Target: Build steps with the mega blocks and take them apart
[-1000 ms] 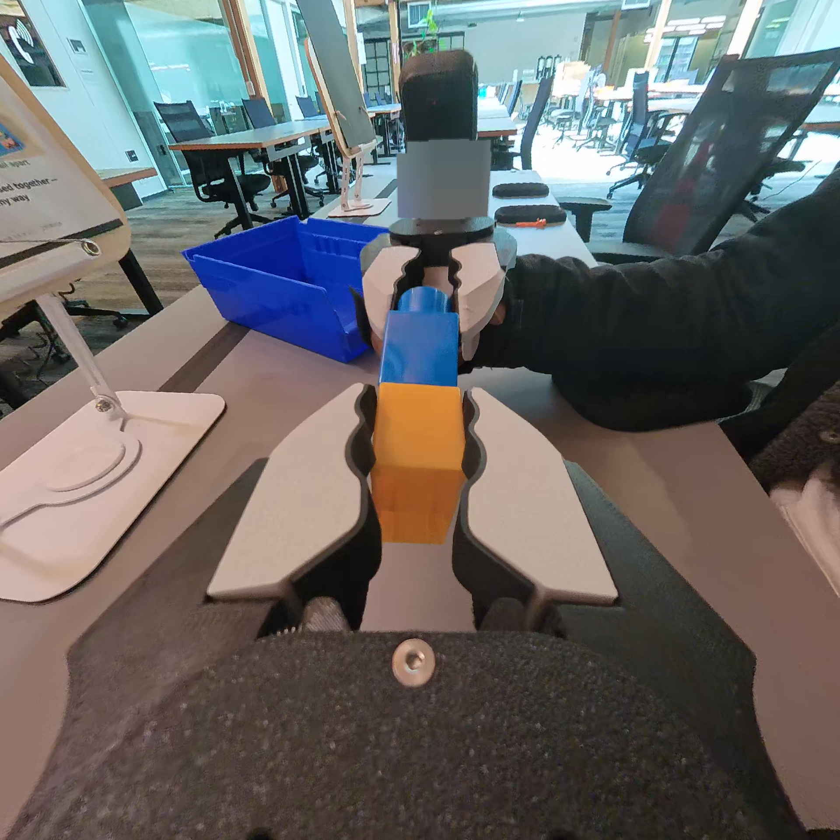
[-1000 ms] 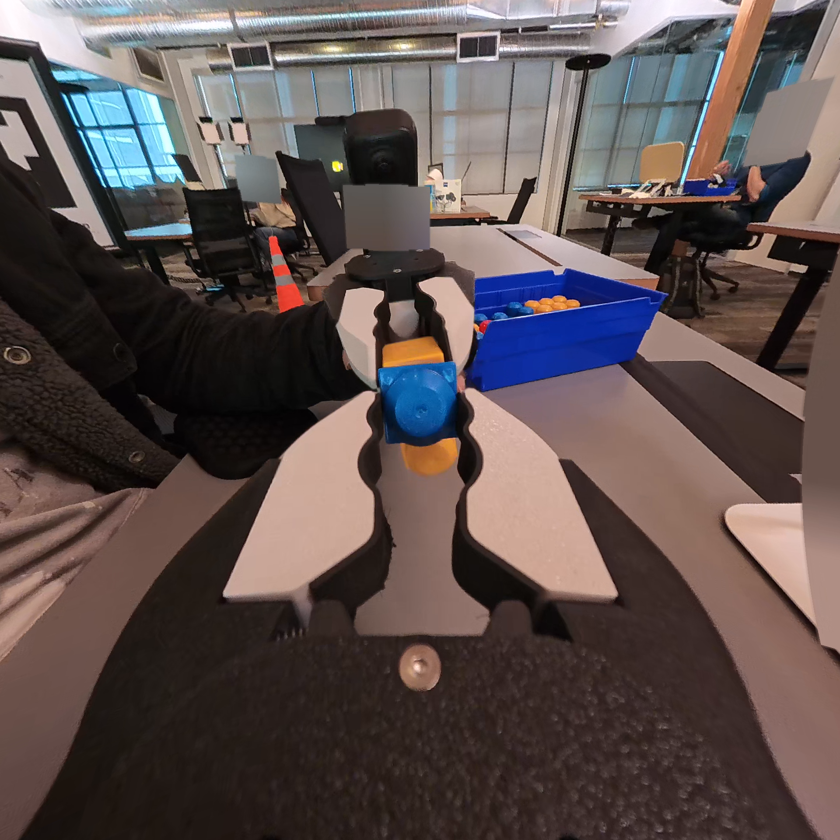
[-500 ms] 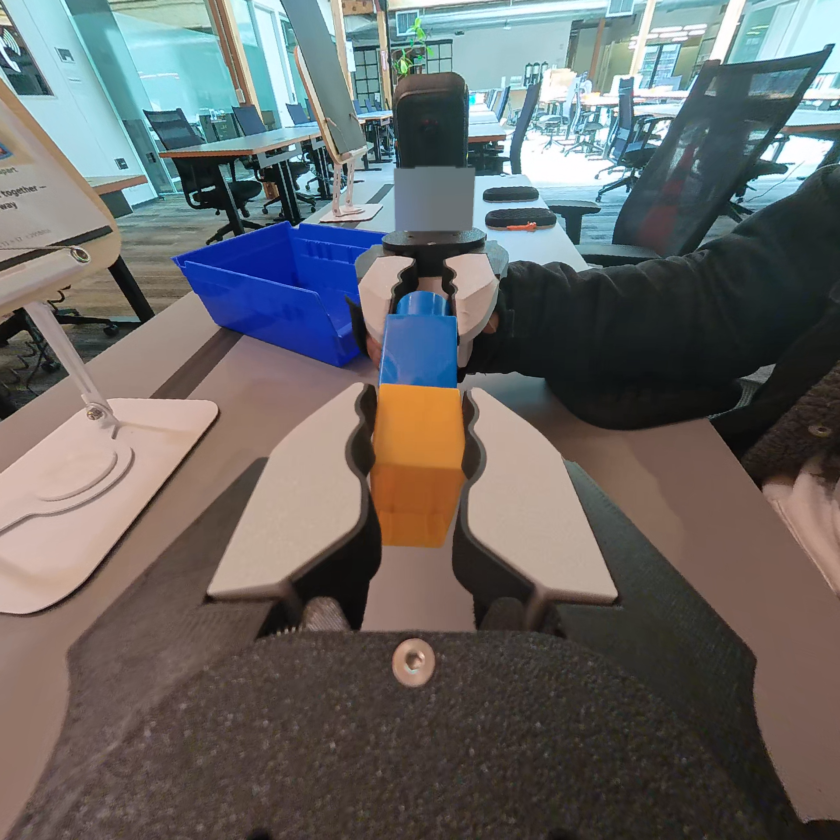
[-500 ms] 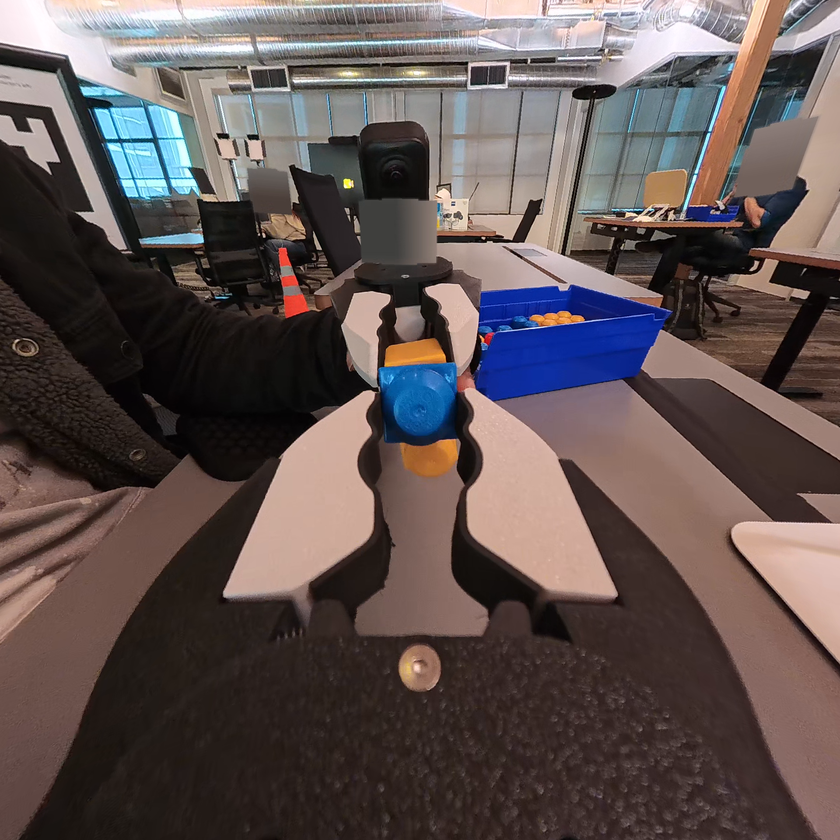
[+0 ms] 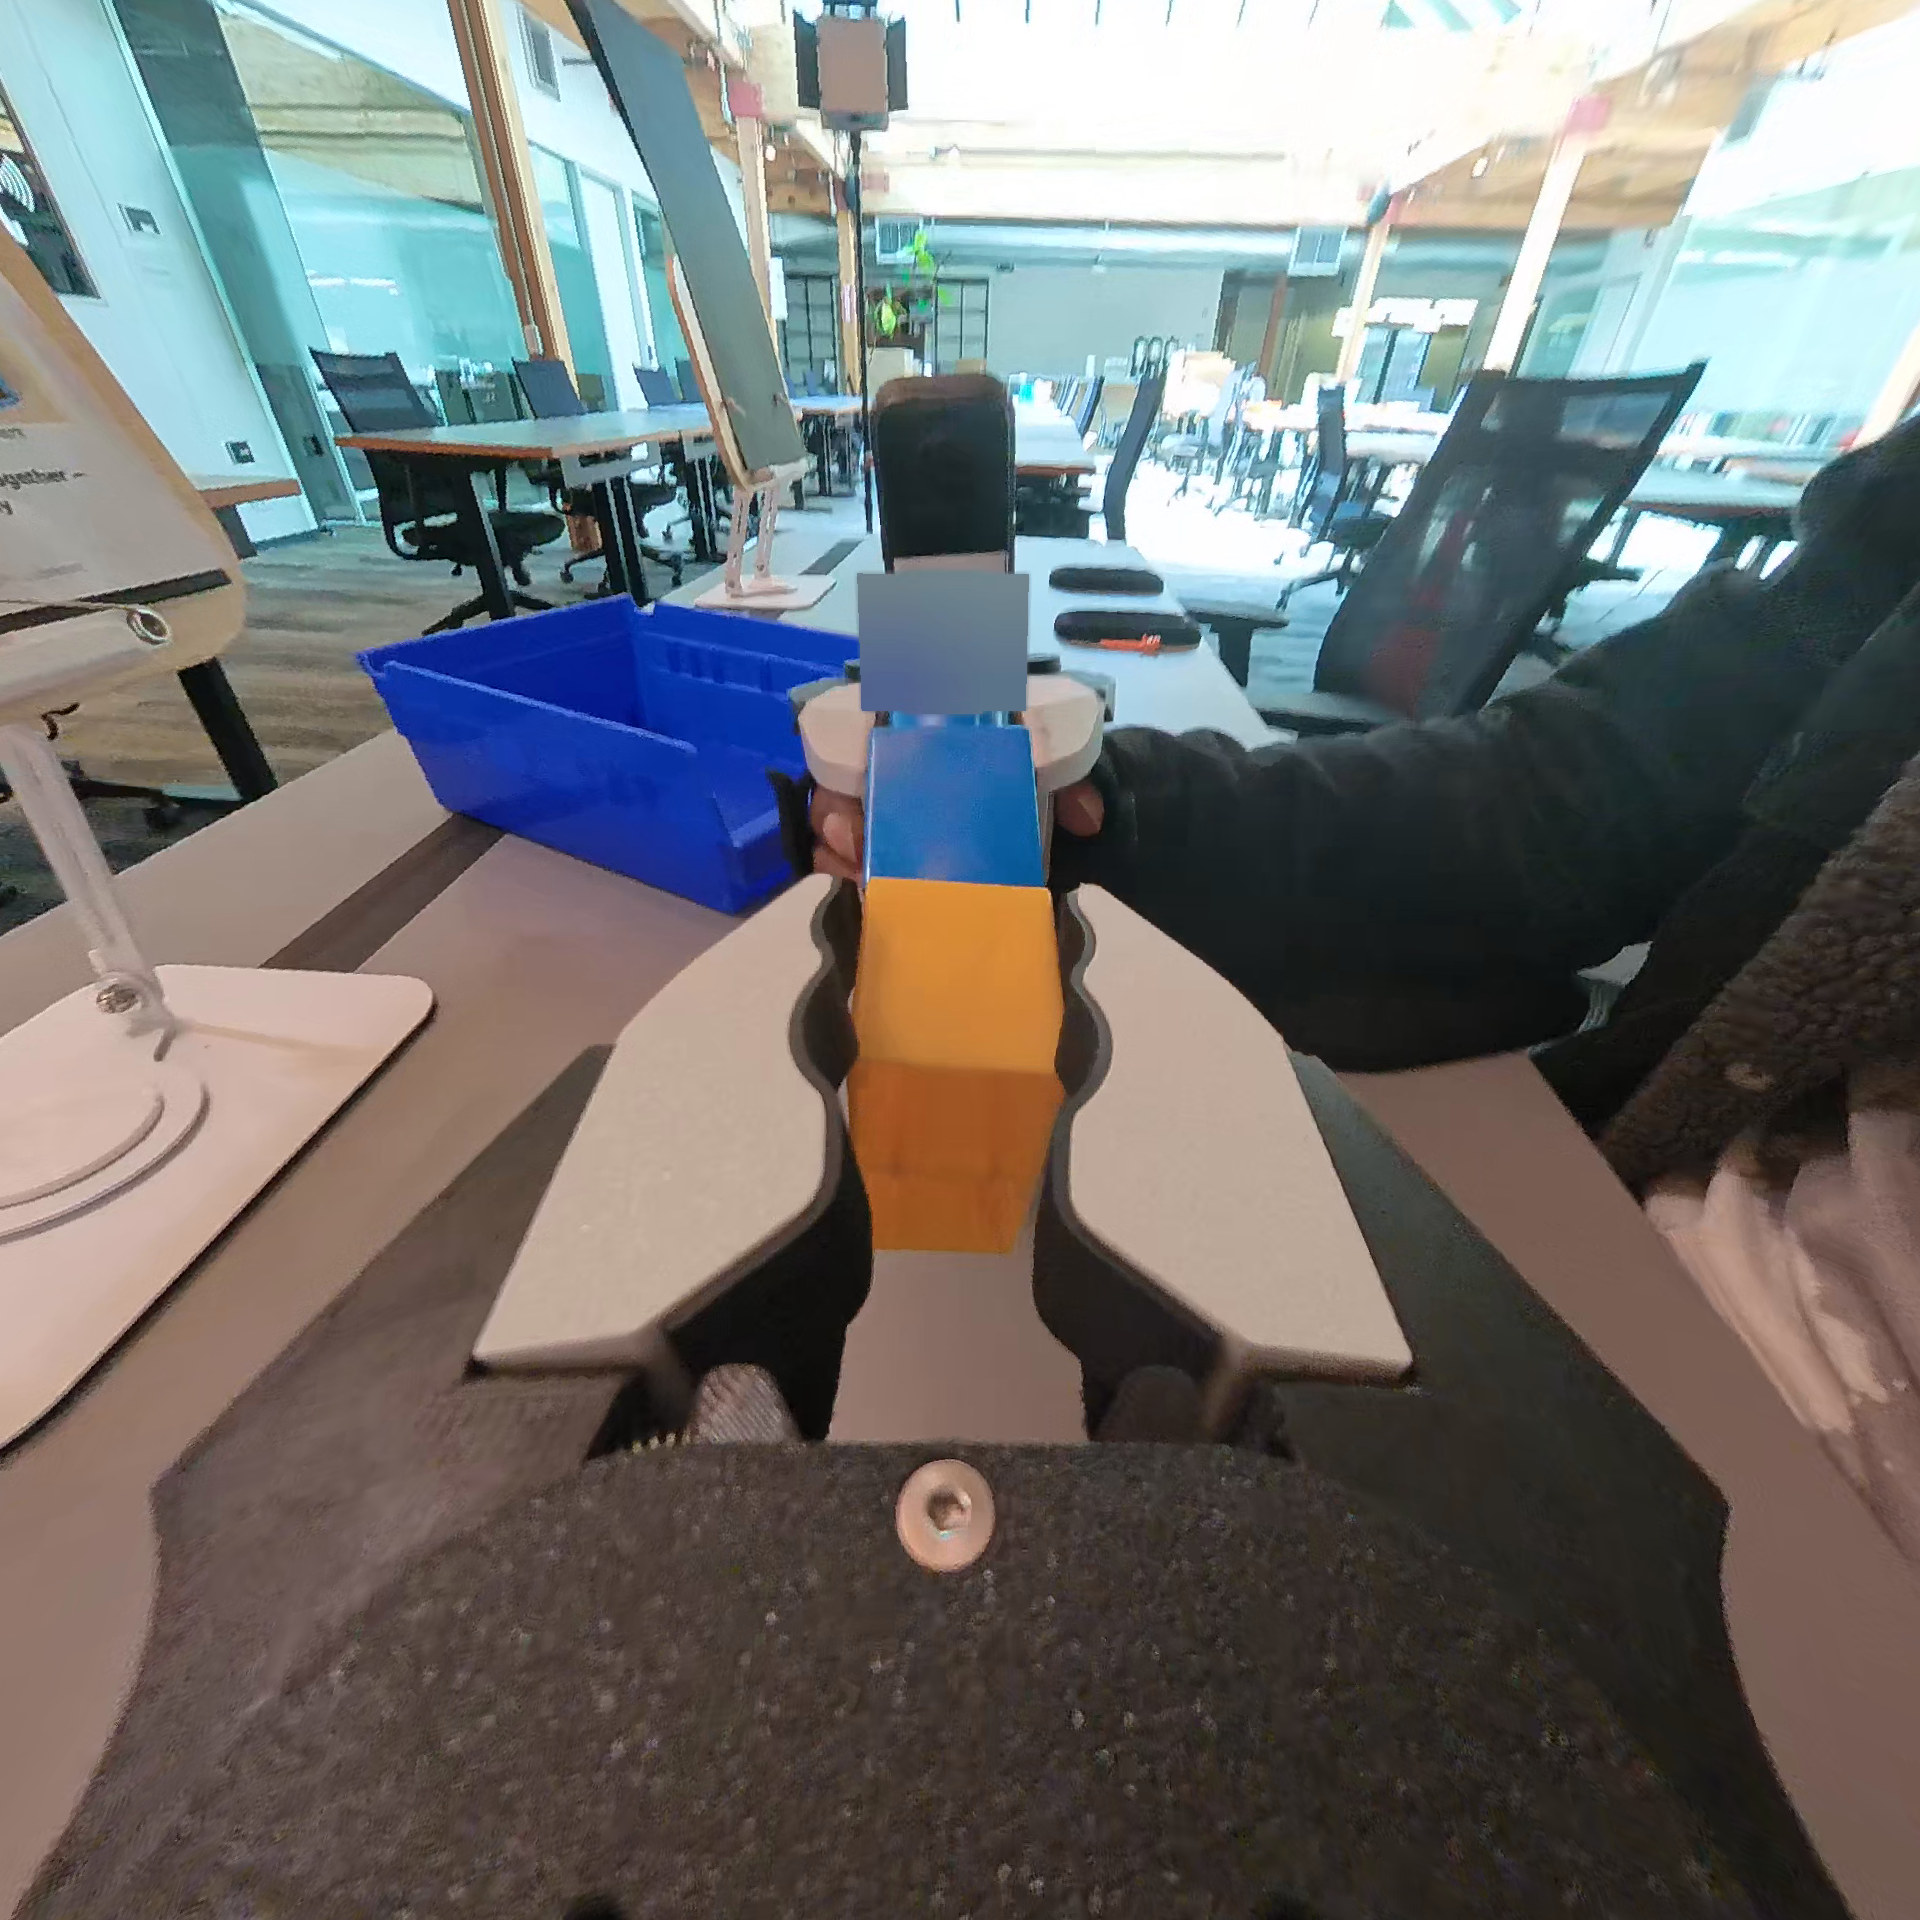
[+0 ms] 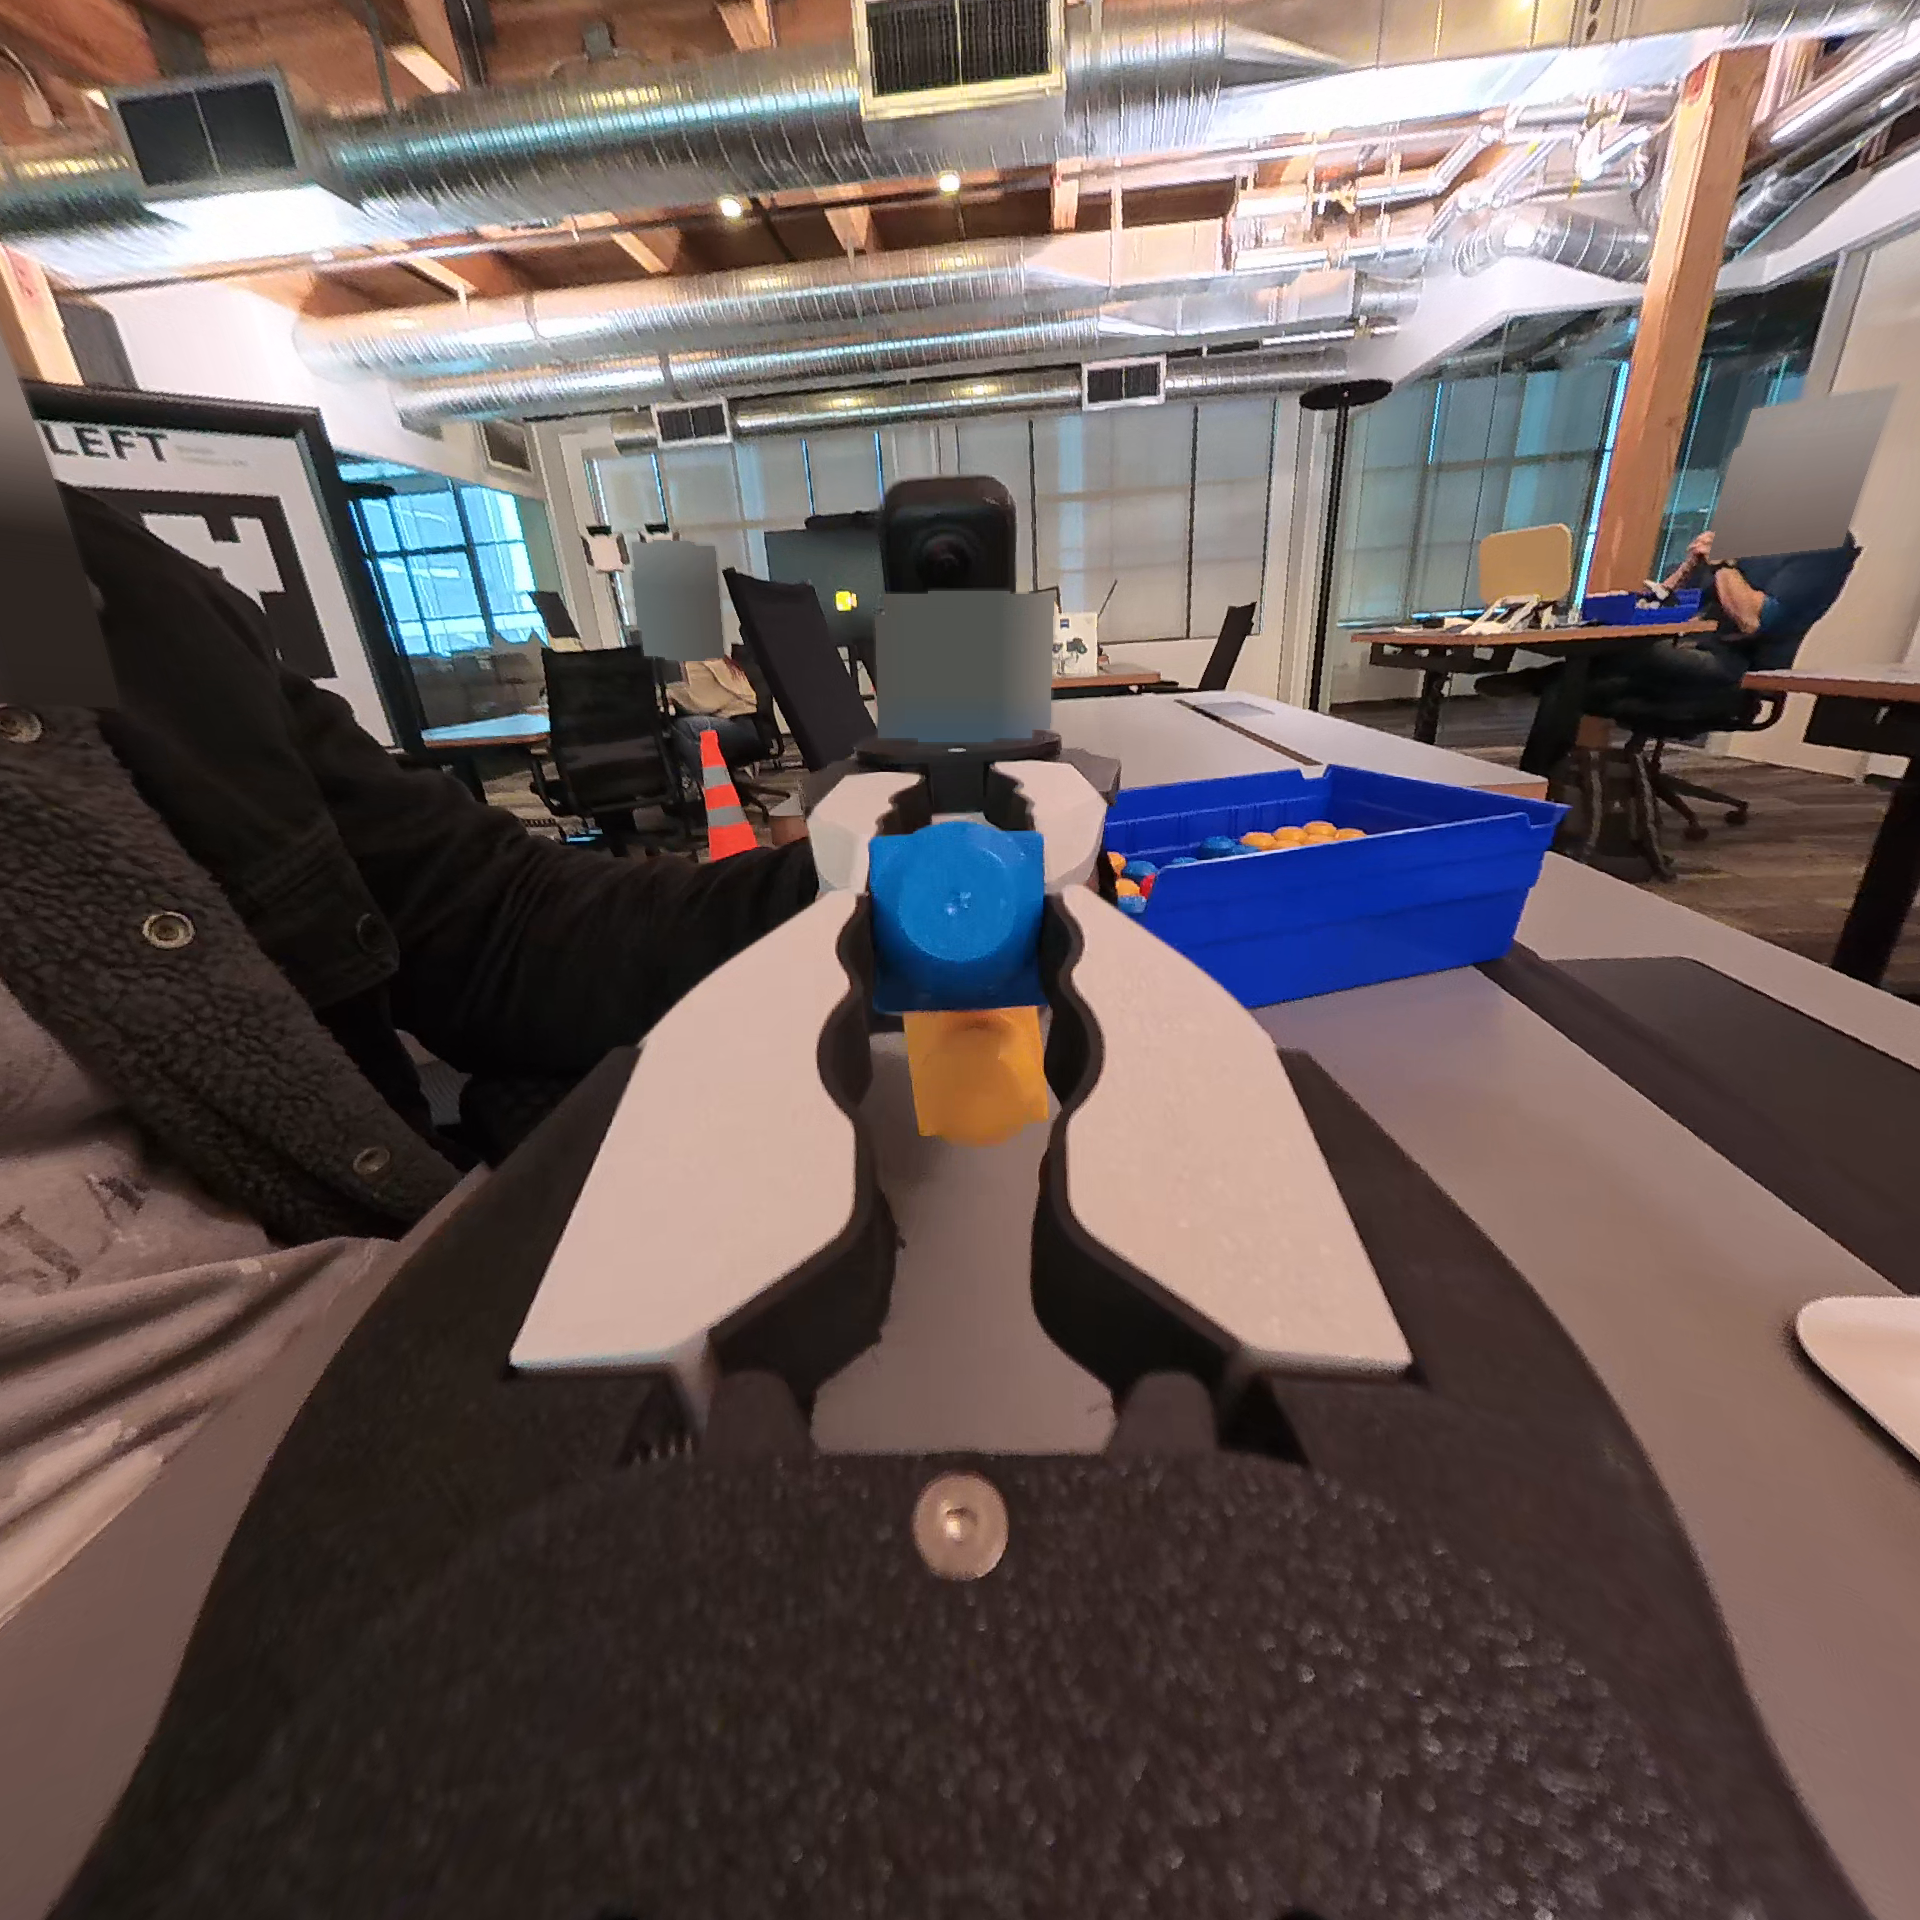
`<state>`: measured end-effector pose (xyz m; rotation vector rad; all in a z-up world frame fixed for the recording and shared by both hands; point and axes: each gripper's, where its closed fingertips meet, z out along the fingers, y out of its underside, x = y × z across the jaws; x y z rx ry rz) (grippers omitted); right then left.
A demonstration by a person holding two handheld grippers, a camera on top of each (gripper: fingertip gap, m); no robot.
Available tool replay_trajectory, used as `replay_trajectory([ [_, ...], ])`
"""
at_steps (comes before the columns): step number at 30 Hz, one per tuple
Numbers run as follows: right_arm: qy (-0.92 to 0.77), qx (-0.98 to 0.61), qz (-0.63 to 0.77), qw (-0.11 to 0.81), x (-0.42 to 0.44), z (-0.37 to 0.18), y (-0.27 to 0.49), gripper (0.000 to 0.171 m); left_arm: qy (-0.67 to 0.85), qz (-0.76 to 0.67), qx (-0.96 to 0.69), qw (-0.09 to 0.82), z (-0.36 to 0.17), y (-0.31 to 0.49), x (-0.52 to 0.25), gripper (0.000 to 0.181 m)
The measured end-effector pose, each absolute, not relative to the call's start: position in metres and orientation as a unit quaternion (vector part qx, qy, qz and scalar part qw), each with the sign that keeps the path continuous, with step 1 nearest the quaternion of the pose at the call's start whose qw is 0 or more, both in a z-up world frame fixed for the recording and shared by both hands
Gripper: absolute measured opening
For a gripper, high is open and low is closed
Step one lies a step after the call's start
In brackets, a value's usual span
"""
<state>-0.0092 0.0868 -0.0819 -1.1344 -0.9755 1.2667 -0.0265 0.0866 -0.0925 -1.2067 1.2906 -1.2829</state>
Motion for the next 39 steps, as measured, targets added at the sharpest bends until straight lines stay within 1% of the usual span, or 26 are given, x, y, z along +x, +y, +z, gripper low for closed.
replay_trajectory([
  [6, -0.406, -0.469, 0.533, 0.576, -0.013, -0.072, 0.085, 0.031, 0.502, -0.548, -0.473, 0.473, -0.078, 0.086, -0.030, 0.037],
  [21, -0.444, -0.502, 0.488, 0.559, -0.010, -0.080, 0.083, 0.031, 0.513, -0.534, -0.485, 0.464, -0.088, 0.087, -0.028, 0.037],
  [29, -0.463, -0.533, 0.457, 0.541, 0.009, -0.079, 0.086, 0.029, 0.515, -0.527, -0.486, 0.470, -0.089, 0.090, -0.030, 0.037],
  [30, -0.462, -0.538, 0.460, 0.534, 0.013, -0.080, 0.085, 0.030, 0.506, -0.532, -0.486, 0.475, -0.087, 0.093, -0.032, 0.037],
  [33, -0.462, -0.564, 0.450, 0.515, 0.014, -0.090, 0.091, 0.044, 0.478, -0.557, -0.480, 0.480, -0.079, 0.098, -0.037, 0.037],
  [35, -0.473, -0.573, 0.448, 0.498, 0.003, -0.100, 0.089, 0.049, 0.461, -0.577, -0.472, 0.482, -0.075, 0.098, -0.037, 0.037],
  [38, -0.488, -0.585, 0.442, 0.473, -0.021, -0.115, 0.087, 0.062, 0.439, -0.602, -0.465, 0.478, -0.074, 0.097, -0.034, 0.037],
  [39, -0.487, -0.586, 0.441, 0.474, -0.026, -0.116, 0.088, 0.063, 0.436, -0.610, -0.463, 0.474, -0.074, 0.095, -0.032, 0.037],
])
